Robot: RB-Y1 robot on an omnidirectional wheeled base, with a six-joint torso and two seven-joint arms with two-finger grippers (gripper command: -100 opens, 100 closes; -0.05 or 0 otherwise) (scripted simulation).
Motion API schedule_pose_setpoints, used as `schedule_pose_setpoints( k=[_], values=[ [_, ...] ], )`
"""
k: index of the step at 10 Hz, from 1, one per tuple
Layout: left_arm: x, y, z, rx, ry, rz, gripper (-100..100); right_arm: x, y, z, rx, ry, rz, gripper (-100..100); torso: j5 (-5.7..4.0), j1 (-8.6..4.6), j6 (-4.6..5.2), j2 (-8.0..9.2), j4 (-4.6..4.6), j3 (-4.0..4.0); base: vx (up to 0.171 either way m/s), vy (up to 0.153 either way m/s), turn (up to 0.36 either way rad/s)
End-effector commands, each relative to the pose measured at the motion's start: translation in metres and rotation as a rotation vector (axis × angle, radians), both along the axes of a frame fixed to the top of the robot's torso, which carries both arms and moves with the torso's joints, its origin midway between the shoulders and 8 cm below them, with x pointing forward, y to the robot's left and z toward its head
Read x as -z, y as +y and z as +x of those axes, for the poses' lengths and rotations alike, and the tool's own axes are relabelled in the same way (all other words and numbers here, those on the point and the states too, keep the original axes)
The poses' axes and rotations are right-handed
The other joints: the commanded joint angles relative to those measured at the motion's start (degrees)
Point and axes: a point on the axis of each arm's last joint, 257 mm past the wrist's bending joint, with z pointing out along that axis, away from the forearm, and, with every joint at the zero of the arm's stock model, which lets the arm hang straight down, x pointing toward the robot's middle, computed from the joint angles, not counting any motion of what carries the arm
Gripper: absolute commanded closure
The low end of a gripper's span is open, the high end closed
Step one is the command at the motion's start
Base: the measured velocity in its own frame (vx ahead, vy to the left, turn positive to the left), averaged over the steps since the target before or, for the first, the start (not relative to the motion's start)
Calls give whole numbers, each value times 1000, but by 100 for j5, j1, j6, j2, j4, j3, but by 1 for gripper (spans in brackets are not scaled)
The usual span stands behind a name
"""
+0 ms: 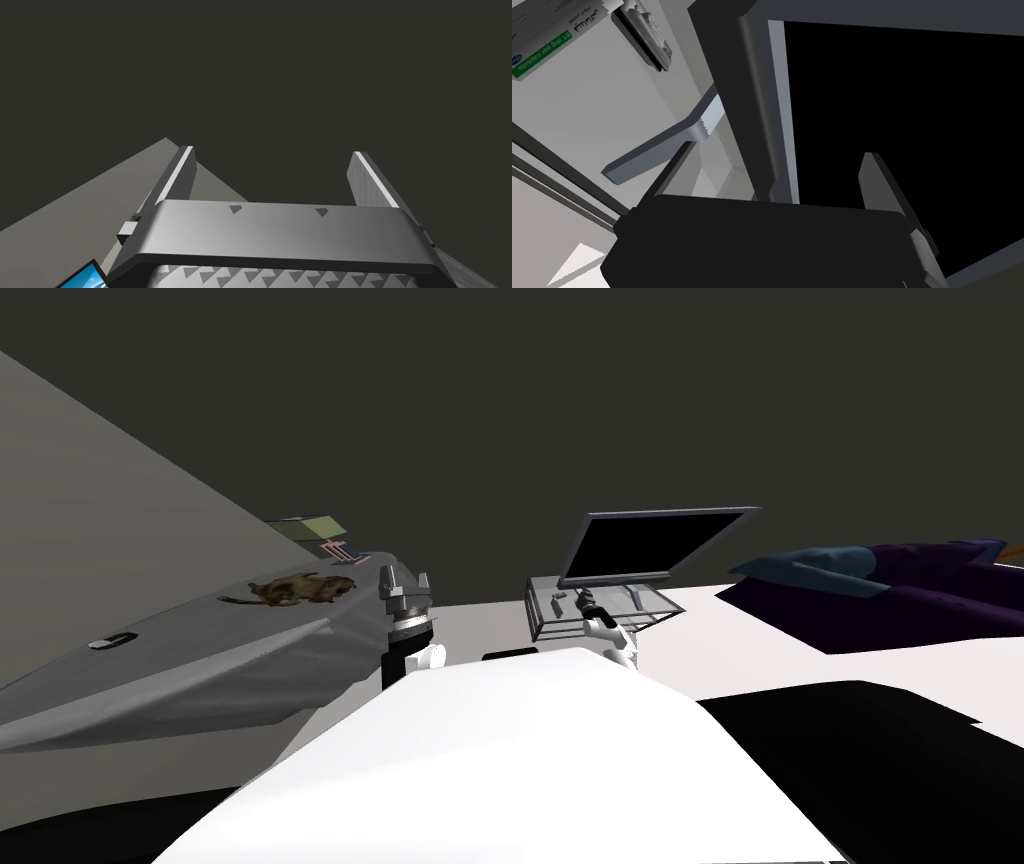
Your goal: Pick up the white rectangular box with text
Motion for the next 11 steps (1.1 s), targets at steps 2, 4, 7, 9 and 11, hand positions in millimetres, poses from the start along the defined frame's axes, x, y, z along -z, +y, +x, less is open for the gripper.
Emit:
schedule_pose_setpoints(
  k=[2,4,7,9,11],
  values=[
    [0,0,0,0,0,0,0,27,-16,-10,47,62,72,-100,1,3,1,-7,-1,-3,69,55,-31],
    [0,0,0,0,0,0,0,49,-28,-20,91,110,134,-100,0,3,-1,-12,-2,-6,67,61,-16],
    [0,0,0,0,0,0,0,80,-48,-37,177,178,254,-100,-1,-5,-1,-2,0,-1,63,45,-6],
    [0,0,0,0,0,0,0,101,-58,-51,228,220,318,-100,-1,-5,0,-10,-2,-6,82,50,7],
    [0,0,0,0,0,0,0,119,-66,-65,279,257,382,-100,-1,-4,0,-7,-2,-5,68,42,17]
  ],
)
